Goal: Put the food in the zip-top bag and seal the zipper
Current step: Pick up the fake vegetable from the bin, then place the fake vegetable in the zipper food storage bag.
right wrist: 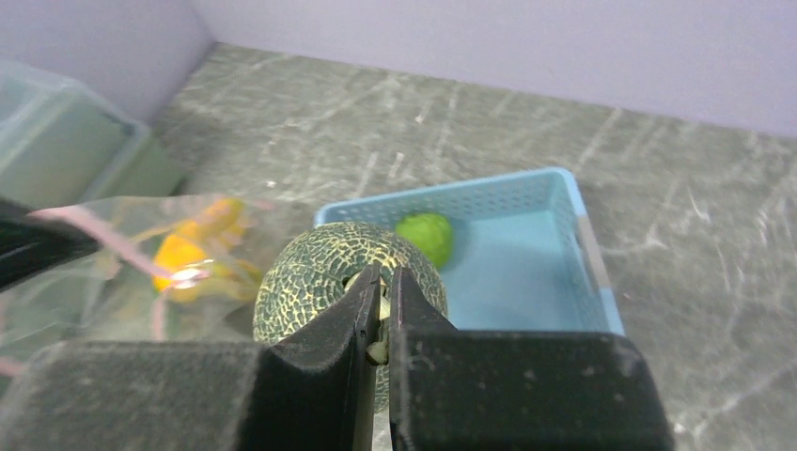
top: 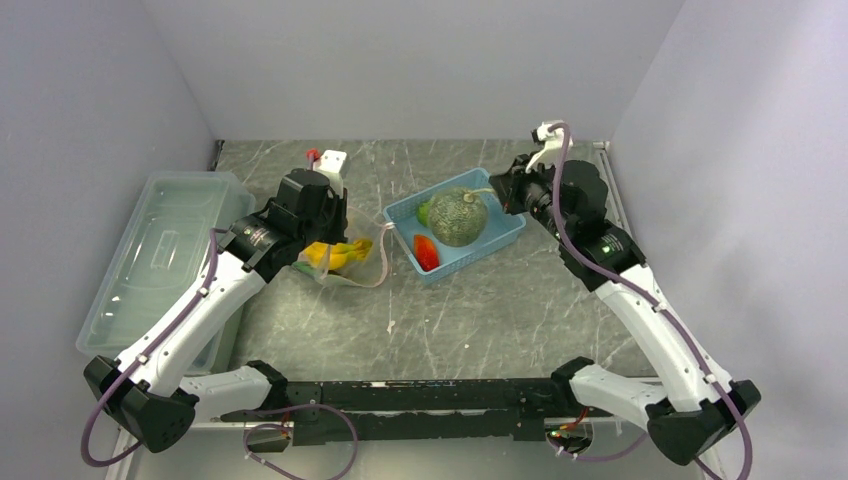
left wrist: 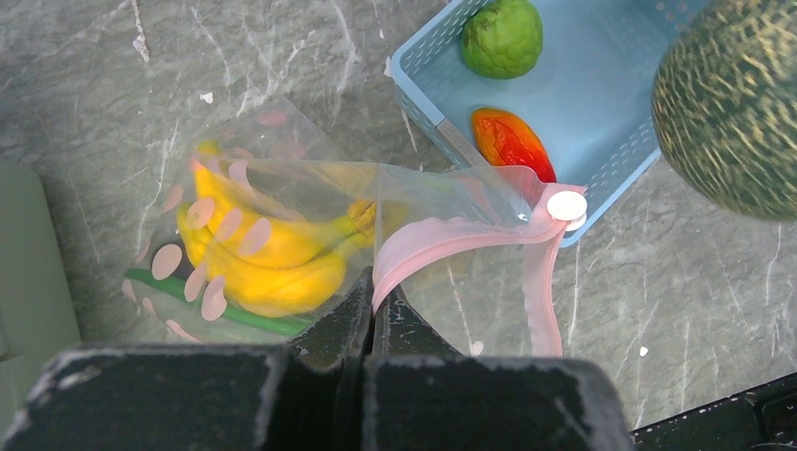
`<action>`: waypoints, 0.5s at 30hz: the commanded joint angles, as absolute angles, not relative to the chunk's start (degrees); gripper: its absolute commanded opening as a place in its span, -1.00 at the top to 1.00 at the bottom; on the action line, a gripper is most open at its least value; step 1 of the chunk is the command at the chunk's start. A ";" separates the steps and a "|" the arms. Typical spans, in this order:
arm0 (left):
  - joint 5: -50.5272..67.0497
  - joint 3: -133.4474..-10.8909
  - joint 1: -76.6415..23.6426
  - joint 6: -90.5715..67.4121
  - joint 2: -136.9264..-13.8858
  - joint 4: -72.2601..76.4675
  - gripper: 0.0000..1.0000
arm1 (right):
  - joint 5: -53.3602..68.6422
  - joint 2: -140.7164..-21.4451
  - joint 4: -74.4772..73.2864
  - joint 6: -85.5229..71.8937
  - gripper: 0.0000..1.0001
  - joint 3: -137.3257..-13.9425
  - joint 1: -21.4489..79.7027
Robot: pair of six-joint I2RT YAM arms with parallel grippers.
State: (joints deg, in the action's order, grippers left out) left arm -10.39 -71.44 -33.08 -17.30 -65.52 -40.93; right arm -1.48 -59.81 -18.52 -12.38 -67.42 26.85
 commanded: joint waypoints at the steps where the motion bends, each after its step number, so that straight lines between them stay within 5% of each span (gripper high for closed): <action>1: -11.78 -71.54 -33.30 -18.41 -65.66 -38.31 1.00 | 2.88 -58.06 -17.94 -11.34 1.00 -74.04 30.83; 15: -12.50 -71.42 -32.38 -20.67 -65.93 -37.99 1.00 | 9.90 -62.31 -15.27 -13.39 1.00 -82.48 41.29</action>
State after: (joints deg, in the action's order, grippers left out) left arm -11.68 -71.42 -32.97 -18.87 -65.65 -40.18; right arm 6.83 -61.08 -19.59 -12.16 -79.11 39.38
